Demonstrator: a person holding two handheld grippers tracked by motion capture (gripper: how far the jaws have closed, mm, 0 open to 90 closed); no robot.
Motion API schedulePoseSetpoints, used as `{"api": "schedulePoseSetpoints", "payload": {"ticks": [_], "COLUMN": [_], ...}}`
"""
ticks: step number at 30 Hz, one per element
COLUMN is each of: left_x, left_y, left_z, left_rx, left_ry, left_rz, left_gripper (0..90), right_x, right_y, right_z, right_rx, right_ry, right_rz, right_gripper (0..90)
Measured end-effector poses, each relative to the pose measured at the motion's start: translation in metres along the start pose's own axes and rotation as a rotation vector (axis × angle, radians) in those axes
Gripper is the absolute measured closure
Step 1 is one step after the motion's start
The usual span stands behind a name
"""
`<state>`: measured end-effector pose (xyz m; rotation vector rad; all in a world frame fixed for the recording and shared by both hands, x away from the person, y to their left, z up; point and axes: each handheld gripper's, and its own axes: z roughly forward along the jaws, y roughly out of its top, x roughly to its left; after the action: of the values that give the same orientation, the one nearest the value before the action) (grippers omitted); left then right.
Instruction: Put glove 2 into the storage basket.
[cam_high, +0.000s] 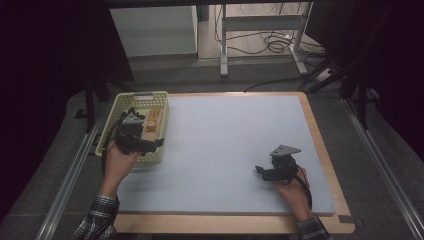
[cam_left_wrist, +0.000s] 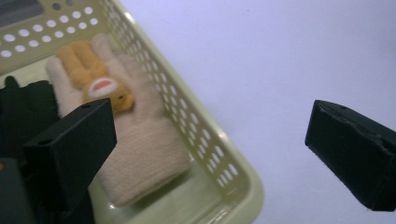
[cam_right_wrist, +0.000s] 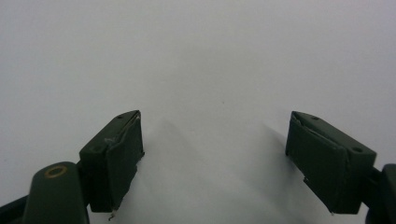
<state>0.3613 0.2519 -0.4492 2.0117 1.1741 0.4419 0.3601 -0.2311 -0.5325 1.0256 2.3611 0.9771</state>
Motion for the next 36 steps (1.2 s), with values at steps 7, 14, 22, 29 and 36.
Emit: {"api": "schedulePoseSetpoints", "payload": {"ticks": [7, 14, 22, 29, 36], "left_x": [-0.015, -0.033, -0.057, -0.073, -0.09], "left_y": [0.0, 0.0, -0.002, -0.005, -0.009], "left_z": [0.006, 0.013, 0.021, 0.028, 0.037], "left_rx": [-0.013, -0.012, -0.014, -0.017, -0.019], "left_ry": [-0.031, -0.062, -0.106, -0.144, -0.181], "left_rz": [0.025, 0.058, 0.107, 0.133, 0.153], "left_gripper": [2.4, 2.4, 2.4, 2.4, 2.4], "right_x": [0.0, 0.0, 0.0, 0.0, 0.001], "right_y": [0.0, 0.0, 0.0, 0.0, 0.0], "right_z": [0.0, 0.0, 0.0, 0.0, 0.0], "right_rx": [-0.001, -0.001, -0.002, -0.002, -0.002], "right_ry": [-0.001, -0.001, -0.002, -0.003, -0.003], "right_rz": [0.0, 0.0, -0.001, -0.001, -0.001], "right_gripper": [18.5, 18.5, 18.5, 18.5, 18.5]}}
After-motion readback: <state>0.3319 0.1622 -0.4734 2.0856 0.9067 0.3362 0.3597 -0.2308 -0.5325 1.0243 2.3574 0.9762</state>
